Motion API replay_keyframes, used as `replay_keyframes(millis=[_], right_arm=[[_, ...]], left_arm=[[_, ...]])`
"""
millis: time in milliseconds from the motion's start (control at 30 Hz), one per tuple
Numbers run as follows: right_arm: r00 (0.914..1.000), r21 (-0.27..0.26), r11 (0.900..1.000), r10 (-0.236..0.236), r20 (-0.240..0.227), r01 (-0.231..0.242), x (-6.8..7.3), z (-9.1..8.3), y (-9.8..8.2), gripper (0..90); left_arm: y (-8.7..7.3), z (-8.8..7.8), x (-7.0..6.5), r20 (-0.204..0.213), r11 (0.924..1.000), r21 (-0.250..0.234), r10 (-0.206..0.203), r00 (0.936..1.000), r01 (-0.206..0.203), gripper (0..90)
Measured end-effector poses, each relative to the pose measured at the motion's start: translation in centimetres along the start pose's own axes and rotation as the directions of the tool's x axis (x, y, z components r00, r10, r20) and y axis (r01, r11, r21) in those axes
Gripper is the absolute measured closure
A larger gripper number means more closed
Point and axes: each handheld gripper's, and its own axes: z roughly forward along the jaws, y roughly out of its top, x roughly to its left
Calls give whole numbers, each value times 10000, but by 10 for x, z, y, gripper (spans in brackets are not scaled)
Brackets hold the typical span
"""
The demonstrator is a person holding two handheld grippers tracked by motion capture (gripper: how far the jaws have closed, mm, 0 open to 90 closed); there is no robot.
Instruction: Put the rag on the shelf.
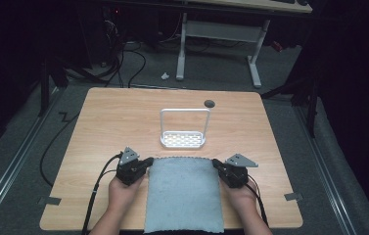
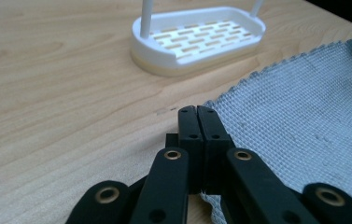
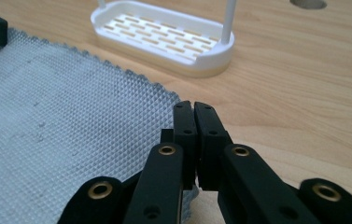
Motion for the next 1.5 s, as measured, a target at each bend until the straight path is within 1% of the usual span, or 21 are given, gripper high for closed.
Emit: replay_keyframes(millis=[100, 133, 200, 300, 333, 367, 467, 767, 800, 867, 900, 967, 1000, 1033, 1067, 1100, 1133, 1233, 1300, 1433, 1500], right_arm=[[10000, -261, 9997, -39, 15, 39, 2, -4, 4, 894], [9999, -391, 9992, -115, 28, 116, 2, -5, 5, 893], [10000, -567, 9984, -74, 20, 75, 4, -8, 8, 894], [9998, -836, 9963, -208, 33, 210, 6, -12, 13, 893], [9998, -836, 9963, -208, 33, 210, 6, -12, 13, 893], [9997, -1005, 9946, -249, 66, 254, 7, -16, 16, 894], [9996, -1281, 9913, -289, 70, 296, 7, -22, 23, 894], [9994, -2118, 9767, -302, 167, 330, 7, -36, 42, 894], [9994, -2190, 9752, -289, 193, 324, 6, -37, 45, 894], [9993, -2282, 9730, -307, 227, 351, 6, -38, 47, 894], [9993, -2444, 9692, -264, 246, 316, 6, -40, 52, 894], [9992, -2589, 9653, -284, 266, 344, 6, -42, 56, 894], [9992, -2589, 9653, -284, 266, 344, 6, -42, 56, 894], [9990, -2755, 9604, -354, 278, 417, 5, -44, 62, 894], [9991, -2817, 9588, -315, 284, 382, 6, -45, 64, 894], [9991, -2817, 9588, -315, 284, 382, 6, -45, 64, 894], [9991, -2957, 9546, -297, 287, 369, 5, -47, 69, 894], [9988, -3166, 9476, -345, 338, 435, 5, -50, 77, 894], [9988, -3308, 9427, -341, 356, 439, 5, -52, 83, 894], [9984, -3596, 9317, -382, 416, 507, 4, -58, 94, 894], [9986, -3685, 9284, -352, 402, 475, 3, -61, 100, 894]], left_arm=[[2, -2, 2, -11, 9997, -157, -167, 9999, 167, 893], [2, -3, 2, -43, 9997, -222, -128, 9999, 127, 894], [4, -5, 1, -88, 9994, -346, -91, 9999, 87, 893], [7, -11, -2, -108, 9974, -716, -80, 9999, 72, 893], [7, -11, -2, -108, 9974, -716, -80, 9999, 72, 893], [10, -15, -5, -121, 9953, -962, -85, 9999, 73, 894], [17, -19, -8, -205, 9917, -1287, -25, 9998, -2, 895], [43, -33, -15, -174, 9736, -2277, 116, 9998, -152, 895], [46, -34, -15, -128, 9695, -2450, 53, 9999, -82, 895], [49, -36, -15, -150, 9678, -2515, 52, 9999, -88, 895], [53, -38, -17, -204, 9640, -2652, 159, 9997, -207, 896], [58, -40, -18, -275, 9607, -2756, 257, 9993, -323, 897], [58, -40, -18, -275, 9607, -2756, 257, 9993, -323, 896], [63, -42, -19, -312, 9572, -2868, 314, 9990, -390, 896], [66, -43, -19, -328, 9548, -2942, 332, 9989, -414, 896], [66, -43, -19, -328, 9548, -2942, 332, 9989, -414, 897], [71, -46, -20, -383, 9504, -3069, 408, 9984, -506, 897], [78, -49, -20, -446, 9450, -3211, 515, 9977, -631, 896], [84, -52, -21, -458, 9396, -3362, 520, 9976, -644, 897], [96, -58, -21, -557, 9304, -3574, 659, 9963, -815, 897], [102, -60, -22, -624, 9264, -3647, 762, 9951, -938, 897]])
